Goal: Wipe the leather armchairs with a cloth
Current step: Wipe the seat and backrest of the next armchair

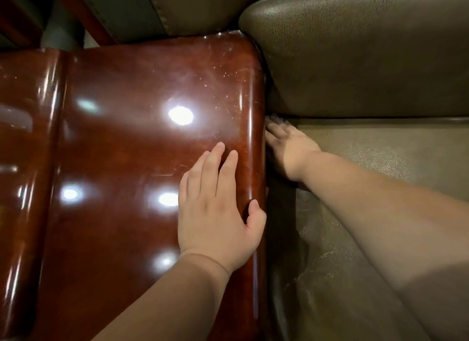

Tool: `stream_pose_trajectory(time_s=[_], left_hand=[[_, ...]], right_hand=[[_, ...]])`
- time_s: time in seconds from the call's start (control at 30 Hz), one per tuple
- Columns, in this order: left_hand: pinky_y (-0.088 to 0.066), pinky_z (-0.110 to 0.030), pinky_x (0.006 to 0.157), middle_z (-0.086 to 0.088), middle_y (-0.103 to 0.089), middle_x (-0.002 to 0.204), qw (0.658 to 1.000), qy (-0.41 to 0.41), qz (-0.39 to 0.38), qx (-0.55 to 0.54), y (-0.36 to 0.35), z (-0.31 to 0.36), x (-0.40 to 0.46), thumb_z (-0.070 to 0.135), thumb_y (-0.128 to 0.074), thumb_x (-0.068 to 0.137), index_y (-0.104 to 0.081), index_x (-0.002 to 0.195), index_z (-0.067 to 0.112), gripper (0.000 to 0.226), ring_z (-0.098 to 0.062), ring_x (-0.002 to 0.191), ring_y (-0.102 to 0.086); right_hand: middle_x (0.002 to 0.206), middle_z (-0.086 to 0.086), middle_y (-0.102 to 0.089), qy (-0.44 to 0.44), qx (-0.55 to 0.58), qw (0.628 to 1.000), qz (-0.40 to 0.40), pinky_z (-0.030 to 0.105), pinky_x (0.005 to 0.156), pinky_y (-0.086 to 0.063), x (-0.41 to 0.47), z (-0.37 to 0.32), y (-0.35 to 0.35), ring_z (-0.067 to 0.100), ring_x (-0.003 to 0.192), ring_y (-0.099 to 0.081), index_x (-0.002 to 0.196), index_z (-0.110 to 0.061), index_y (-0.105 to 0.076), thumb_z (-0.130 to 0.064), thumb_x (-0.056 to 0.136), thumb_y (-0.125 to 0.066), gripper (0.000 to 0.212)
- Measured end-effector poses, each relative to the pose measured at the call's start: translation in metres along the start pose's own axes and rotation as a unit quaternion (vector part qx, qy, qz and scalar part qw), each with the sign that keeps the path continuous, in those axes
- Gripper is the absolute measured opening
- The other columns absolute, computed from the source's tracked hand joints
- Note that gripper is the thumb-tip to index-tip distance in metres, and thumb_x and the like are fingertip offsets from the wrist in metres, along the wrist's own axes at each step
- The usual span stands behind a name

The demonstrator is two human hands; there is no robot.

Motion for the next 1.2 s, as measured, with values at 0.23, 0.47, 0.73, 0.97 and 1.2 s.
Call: stream_pose_trajectory(time_s=[0.23, 0.47, 0.73, 0.97, 1.2], left_hand=[[-0.026, -0.050, 0.126, -0.006, -0.035, 0.165, 1.000, -0.005, 0.026, -0.016, 0.000, -0.002, -0.002, 0.046, -0.057, 0.084, -0.044, 0.156, 0.012, 0.081, -0.029, 0.152, -0.034], [-0.021, -0.046, 0.127, -0.006, -0.032, 0.167, 1.000, 0.000, 0.023, -0.012, 0.000, -0.001, -0.001, 0.048, -0.052, 0.084, -0.042, 0.158, 0.013, 0.082, -0.028, 0.153, -0.031], [-0.020, -0.045, 0.126, -0.008, -0.037, 0.165, 0.999, -0.003, 0.043, -0.030, -0.001, -0.003, -0.002, 0.044, -0.057, 0.082, -0.046, 0.154, 0.010, 0.080, -0.032, 0.151, -0.034], [-0.019, -0.047, 0.126, -0.008, -0.033, 0.166, 0.999, -0.012, 0.042, -0.031, 0.001, 0.002, 0.002, 0.046, -0.056, 0.085, -0.043, 0.157, 0.017, 0.079, -0.031, 0.152, -0.030], [-0.020, -0.049, 0.125, -0.009, -0.035, 0.165, 0.998, -0.008, 0.044, -0.033, -0.001, -0.002, -0.004, 0.044, -0.060, 0.083, -0.045, 0.156, 0.017, 0.078, -0.033, 0.151, -0.031]], right_hand=[[0.172, 0.014, -0.012, -0.253, 0.035, 0.963, 0.080, 0.046, 0.130, -0.005, -0.075, 0.062, -0.006, 0.031, 0.160, -0.006, 0.164, -0.011, -0.017, -0.039, 0.108, -0.028, 0.064], [0.174, 0.007, 0.008, 0.019, -0.036, 0.999, 0.002, 0.038, 0.128, 0.010, -0.047, -0.018, -0.028, 0.026, 0.159, 0.014, 0.166, -0.019, -0.001, -0.034, 0.104, -0.043, 0.077], [0.173, 0.017, 0.001, -0.291, 0.022, 0.955, 0.061, 0.049, 0.130, -0.001, -0.124, 0.069, -0.025, 0.037, 0.160, 0.005, 0.166, -0.013, -0.012, -0.039, 0.106, -0.022, 0.066], [0.173, 0.006, -0.016, 0.061, -0.082, 0.994, 0.023, 0.042, 0.130, -0.006, -0.153, 0.022, -0.051, 0.026, 0.160, -0.006, 0.164, -0.020, -0.026, -0.038, 0.104, -0.031, 0.063], [0.172, 0.018, -0.008, -0.163, -0.007, 0.983, 0.083, 0.050, 0.129, -0.003, -0.176, 0.024, -0.067, 0.039, 0.159, 0.000, 0.164, -0.013, -0.027, -0.037, 0.102, -0.027, 0.066]])
Point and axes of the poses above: each hand's wrist, its own x-axis towards the middle knuckle, its own y-axis out of the back of the hand, z = x × y, the point moved 5 cm from there along x, towards the middle knuckle
